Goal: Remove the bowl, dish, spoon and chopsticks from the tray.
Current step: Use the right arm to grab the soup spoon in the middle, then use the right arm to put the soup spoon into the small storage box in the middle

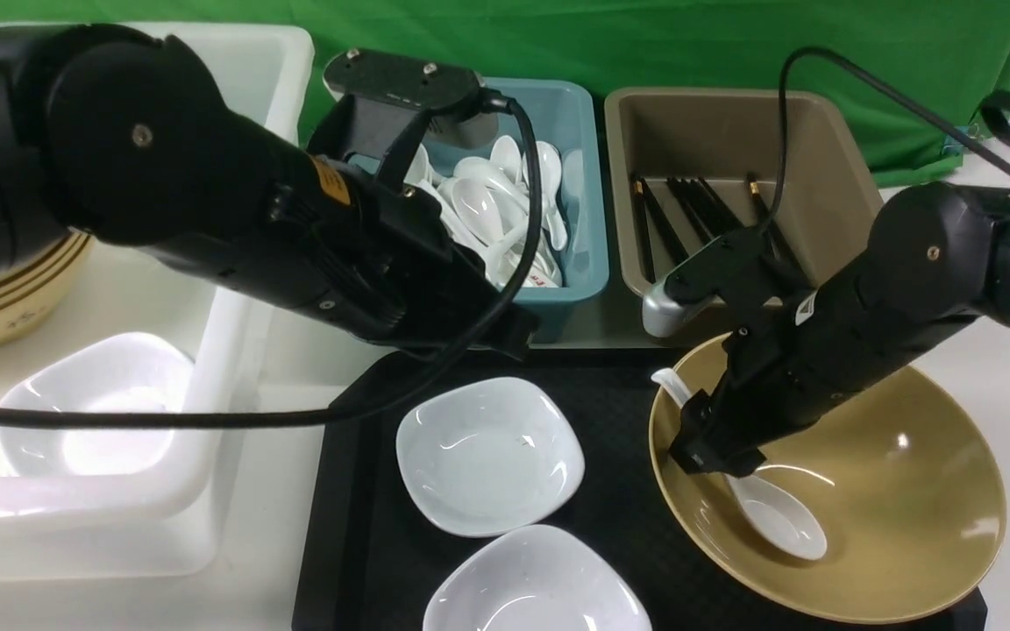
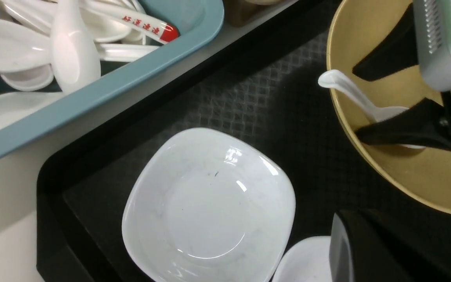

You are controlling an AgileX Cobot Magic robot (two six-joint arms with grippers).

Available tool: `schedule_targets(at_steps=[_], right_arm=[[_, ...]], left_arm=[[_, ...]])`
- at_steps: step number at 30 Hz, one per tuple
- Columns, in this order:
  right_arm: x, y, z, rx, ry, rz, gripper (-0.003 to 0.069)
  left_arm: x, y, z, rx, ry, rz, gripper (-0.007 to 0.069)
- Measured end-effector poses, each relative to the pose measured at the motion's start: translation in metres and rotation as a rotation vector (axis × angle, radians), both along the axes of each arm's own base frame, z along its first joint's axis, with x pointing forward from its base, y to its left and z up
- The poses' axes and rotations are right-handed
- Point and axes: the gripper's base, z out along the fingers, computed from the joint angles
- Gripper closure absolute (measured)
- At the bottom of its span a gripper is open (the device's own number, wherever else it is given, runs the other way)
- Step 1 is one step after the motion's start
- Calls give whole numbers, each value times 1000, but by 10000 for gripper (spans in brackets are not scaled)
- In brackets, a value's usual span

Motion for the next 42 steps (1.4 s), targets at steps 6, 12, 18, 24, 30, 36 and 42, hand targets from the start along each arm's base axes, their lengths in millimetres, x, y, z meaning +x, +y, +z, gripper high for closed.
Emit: schedule_targets(at_steps=[6,12,18,24,30,36,42], right_arm=[[6,1,-8,-2,-1,-20,549],[12,3,45,80,-96,-63,552],[48,16,139,275,-475,-112,552],[111,54,153,440,-549,-147,552],[164,94,102,536,-437,-186,503],[166,100,91,508,-351,-150,326],[150,95,115,457,-321,-94,272]], left_arm=[[0,0,0,-2,-3,1,630],[3,2,2,-6,-33,35,630],[28,26,26,-112,-182,214,630],[52,63,40,-142,-272,351,629],[60,83,24,-78,-152,413,630],[57,77,20,-91,-103,346,630],[53,70,20,-139,-55,284,630]])
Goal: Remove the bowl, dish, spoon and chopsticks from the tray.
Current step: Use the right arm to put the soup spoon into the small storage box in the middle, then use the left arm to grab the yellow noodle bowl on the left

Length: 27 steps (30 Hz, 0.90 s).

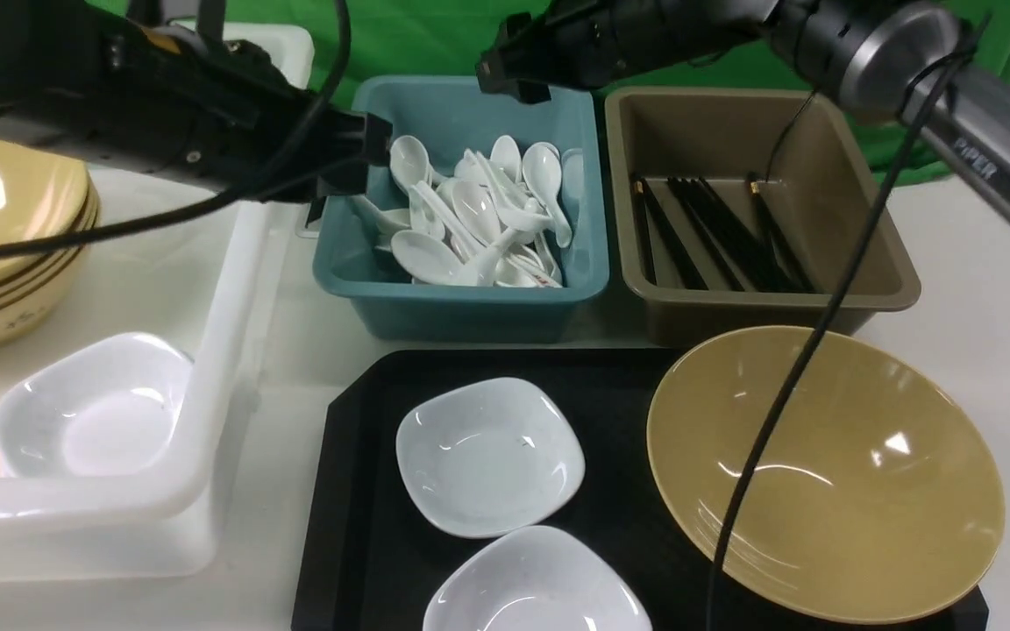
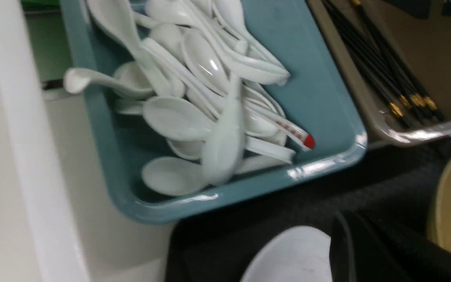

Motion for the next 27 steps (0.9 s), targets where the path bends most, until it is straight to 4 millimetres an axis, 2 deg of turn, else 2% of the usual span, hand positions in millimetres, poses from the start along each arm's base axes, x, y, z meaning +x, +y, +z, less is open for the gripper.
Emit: schedule_targets(at_steps=[1,3,4,5,6,8,10,11,12,13,15,16,18,20,21,22,23,24,26,27], right_arm=[[-13,-8,15,-86,24,28,330],[-27,-19,30,-192,50,48,452],[-31,-22,34,-219,59,53,487],[-44,-35,47,-290,94,47,573],[-57,-50,67,-330,80,19,610],[-75,-70,83,-359,84,-17,635],[-100,-95,99,-376,92,-56,646],[-106,-100,100,-378,96,-62,648],[-127,-117,108,-384,102,-85,649],[-146,-130,106,-398,125,-96,650],[-171,-147,100,-404,146,-119,651],[-183,-155,90,-410,166,-128,652],[-211,-172,80,-397,151,-163,656],[-236,-186,59,-384,156,-201,658],[-241,-188,54,-388,164,-205,659],[-255,-194,39,-390,181,-218,659],[-257,-194,37,-391,185,-217,659],[-267,-197,25,-398,203,-216,659],[-276,-200,15,-404,223,-213,659],[-283,-202,12,-403,222,-213,659]], left_arm=[[-4,-4,-4,-1,46,-49,630],[-8,-11,-8,-6,91,-90,630],[-8,-12,-8,-6,97,-96,630],[-12,-23,-13,-3,128,-144,630],[-16,-36,-16,-3,147,-190,630],[-22,-57,-23,-5,180,-248,630],[-30,-89,-37,-21,238,-289,625],[-30,-91,-38,-19,242,-295,625],[-33,-107,-44,-33,268,-300,615],[-32,-118,-52,-33,284,-305,597],[-29,-129,-60,-25,298,-313,564],[-27,-134,-64,-21,306,-317,542],[-20,-145,-74,-4,322,-323,474],[-11,-155,-85,9,338,-329,382],[-10,-156,-85,9,336,-329,364],[-5,-162,-92,12,337,-331,293],[-4,-163,-93,14,339,-331,293],[0,-168,-100,18,330,-335,227],[6,-173,-107,21,322,-334,176],[11,-177,-118,22,326,-325,131]])
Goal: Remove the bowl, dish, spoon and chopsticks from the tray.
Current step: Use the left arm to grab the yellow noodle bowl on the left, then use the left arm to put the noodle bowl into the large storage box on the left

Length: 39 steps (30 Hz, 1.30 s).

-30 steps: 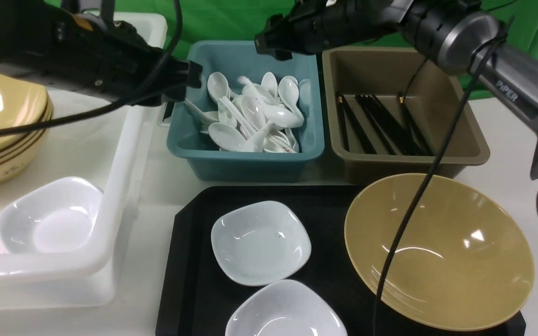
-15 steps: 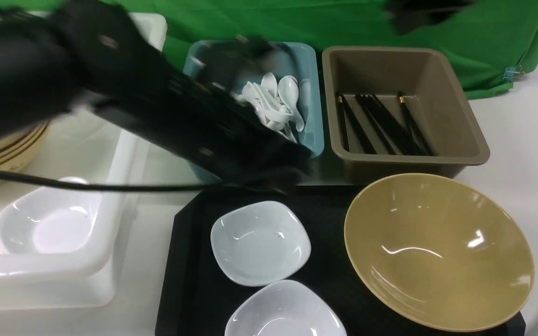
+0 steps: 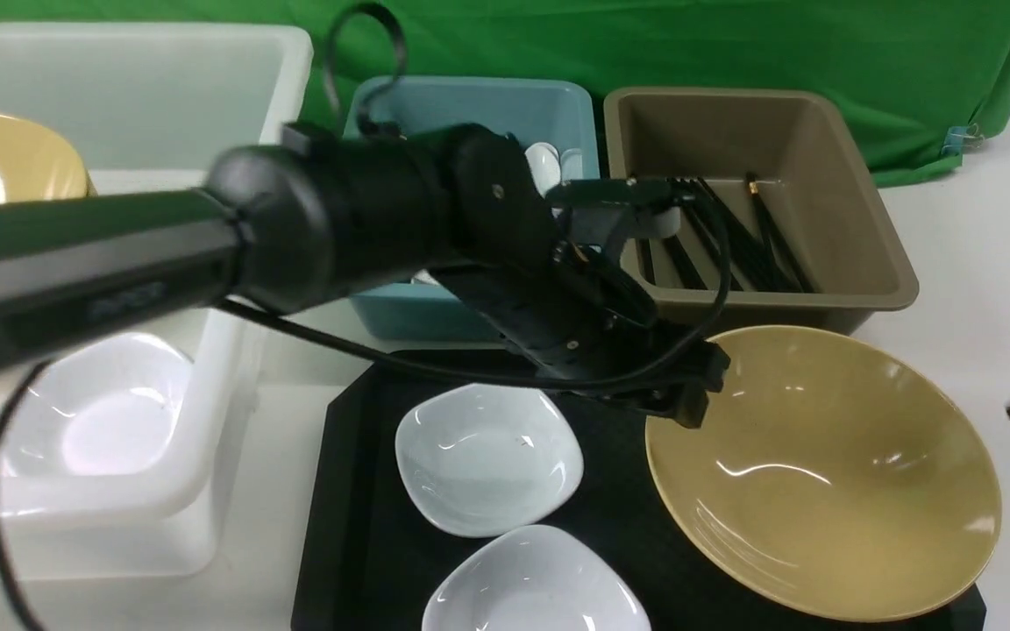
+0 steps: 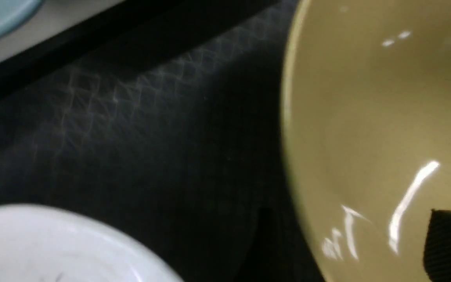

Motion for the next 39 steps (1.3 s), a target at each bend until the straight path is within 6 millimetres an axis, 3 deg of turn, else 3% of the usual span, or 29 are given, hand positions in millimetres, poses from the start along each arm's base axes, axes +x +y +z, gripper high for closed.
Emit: schedule_targets(at_steps=[3,6,9,11,12,15,18,20,21,22,23,26,27,30,32,35,36,37,38,39], right_arm=[[-4,-1,0,6,-7,-1,659],[-4,0,1,19,-7,-1,659],[-4,1,1,27,-6,-1,659],[-4,1,1,28,-8,-1,659],[-4,1,1,28,-9,-1,659],[-4,1,2,35,-6,-1,659],[-5,4,9,73,-11,12,659],[-5,10,21,128,-37,49,659],[-5,10,21,125,-39,53,659],[-7,18,39,218,-79,109,659],[-7,21,44,245,-93,130,659],[-2,35,73,374,-161,238,659],[-1,37,73,377,-159,244,659],[16,56,81,405,-152,321,659],[25,73,79,406,-122,377,659],[33,105,73,397,-77,483,659],[35,125,69,393,-56,544,659],[35,129,67,391,-47,558,659],[36,143,64,386,-38,594,659],[38,157,59,377,-29,626,659]], left_arm=[[6,-4,-20,15,10,4,99],[9,-7,-35,24,36,3,130],[9,-9,-43,13,67,15,268],[9,-11,-43,-12,90,29,503],[9,-12,-41,-17,98,34,543],[12,-8,-28,-37,140,59,613],[16,5,-5,-31,127,42,614],[24,22,27,-69,85,68,614],[25,23,32,-75,80,71,614],[31,41,60,-110,41,101,614],[34,54,76,-129,19,124,614],[43,122,142,-193,-101,252,614],[43,132,148,-198,-112,274,614],[38,223,185,-187,-191,476,614],[31,277,193,-160,-202,613,614],[19,348,185,-133,-183,821,613],[7,397,172,-127,-156,977,613],[6,402,170,-126,-154,994,613],[-7,438,158,-120,-144,1118,613],[-14,456,147,-113,-133,1185,611]])
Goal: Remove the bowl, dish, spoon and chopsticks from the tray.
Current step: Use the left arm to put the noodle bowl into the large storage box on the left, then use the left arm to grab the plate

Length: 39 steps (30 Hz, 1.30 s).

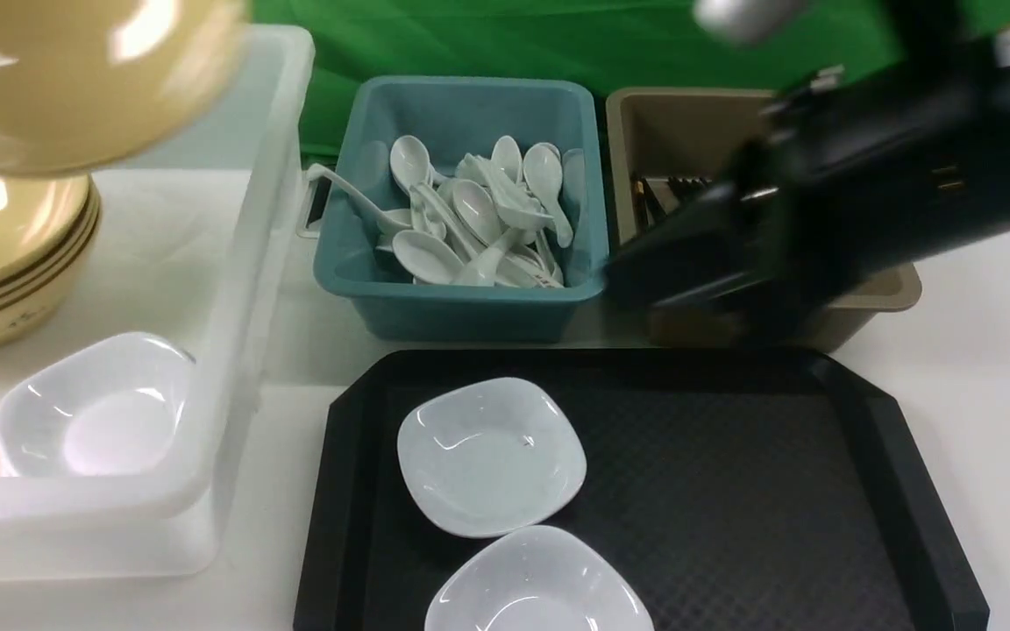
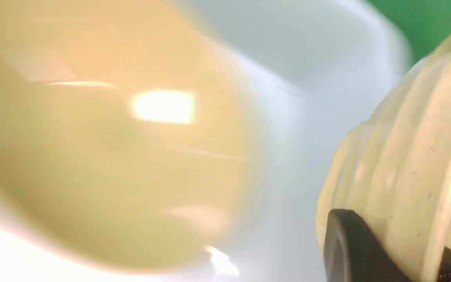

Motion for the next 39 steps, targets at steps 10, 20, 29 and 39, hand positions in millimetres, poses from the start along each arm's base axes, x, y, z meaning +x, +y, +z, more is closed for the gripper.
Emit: schedule_targets(at_steps=[10,20,29,39], right_arm=[[1,57,17,128,-274,60,658],[-5,59,33,150,-285,83,658],[-7,33,42,42,-317,1,655],[-1,-67,57,-249,-248,-305,652]], left_arm=[[-1,59,-56,-22,32,184,611],[18,70,-92,-123,36,189,438],[-9,63,-25,90,82,205,203],[-30,-110,54,155,-40,-496,610]])
